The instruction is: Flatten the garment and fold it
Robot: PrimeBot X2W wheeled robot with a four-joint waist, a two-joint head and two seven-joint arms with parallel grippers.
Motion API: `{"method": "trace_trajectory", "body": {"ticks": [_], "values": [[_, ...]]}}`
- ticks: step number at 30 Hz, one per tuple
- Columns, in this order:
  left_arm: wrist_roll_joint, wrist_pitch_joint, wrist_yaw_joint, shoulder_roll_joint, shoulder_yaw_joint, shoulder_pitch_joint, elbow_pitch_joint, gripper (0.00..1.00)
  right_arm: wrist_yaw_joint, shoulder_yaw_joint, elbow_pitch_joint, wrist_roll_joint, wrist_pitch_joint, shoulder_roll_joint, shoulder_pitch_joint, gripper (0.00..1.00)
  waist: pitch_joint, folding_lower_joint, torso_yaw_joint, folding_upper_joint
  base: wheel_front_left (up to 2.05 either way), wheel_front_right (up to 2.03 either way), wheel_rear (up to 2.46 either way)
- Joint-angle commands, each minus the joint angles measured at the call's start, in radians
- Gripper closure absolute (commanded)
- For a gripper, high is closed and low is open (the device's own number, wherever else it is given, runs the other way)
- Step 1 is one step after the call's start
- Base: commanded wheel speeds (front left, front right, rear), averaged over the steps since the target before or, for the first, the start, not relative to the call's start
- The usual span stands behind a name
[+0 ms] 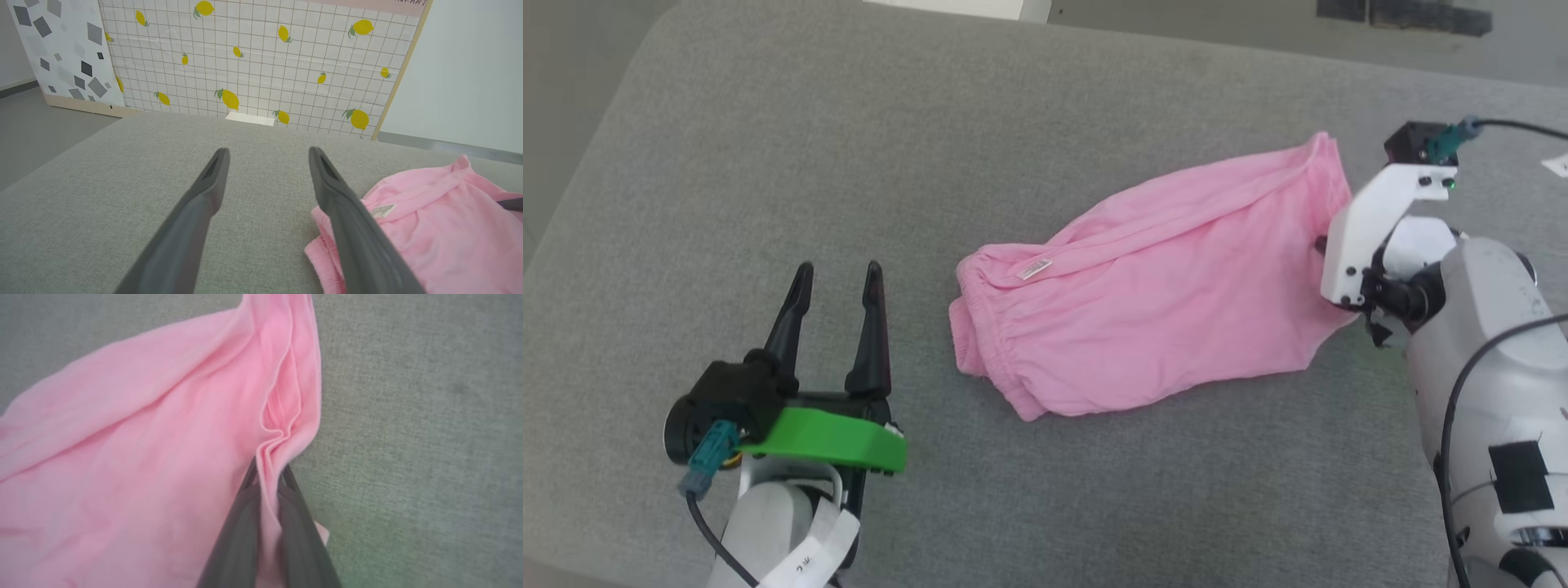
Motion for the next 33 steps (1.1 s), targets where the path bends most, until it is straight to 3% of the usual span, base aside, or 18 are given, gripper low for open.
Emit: {"method": "trace_trajectory", "body": {"ticks": [1, 11, 16, 22, 26, 33], "values": [[-0.001, -0.005, 0.007, -0.005, 0.006, 0.016, 0.003, 0.0, -0.001, 0.003, -0.008, 0.01, -0.011, -0.007, 0.029, 1.0, -0.027, 0.0, -0.021, 0.0, 0.0, 0.0, 0.0], [0.005, -0.005, 0.002, -0.005, 0.006, 0.062, 0.012, 0.0, -0.001, 0.009, -0.113, 0.021, -0.038, -0.099, 0.148, 1.0, -0.098, 0.0, -0.085, 0.0, 0.0, 0.0, 0.0], [0.008, -0.005, 0.0, -0.005, 0.007, 0.073, 0.016, 0.0, -0.001, -0.01, -0.217, -0.016, -0.021, -0.147, 0.233, 1.0, -0.108, 0.0, -0.109, 0.0, 0.0, 0.0, 0.0], [0.008, -0.005, -0.003, -0.005, 0.005, 0.074, 0.021, 0.0, -0.001, -0.004, -0.383, -0.092, 0.034, -0.158, 0.309, 1.0, -0.111, 0.0, -0.124, 0.0, 0.0, 0.0, 0.0], [0.008, -0.005, -0.004, -0.005, -0.003, 0.073, 0.029, 0.0, -0.001, 0.075, -0.514, -0.113, 0.082, -0.147, 0.334, 1.0, -0.118, 0.0, -0.125, 0.0, 0.0, 0.0, 0.0], [0.007, -0.005, -0.008, -0.005, -0.013, 0.07, 0.04, 0.0, -0.001, 0.339, -0.751, -0.043, 0.196, -0.13, 0.347, 1.0, -0.128, 0.0, -0.105, 0.0, 0.0, 0.0, 0.0]]}}
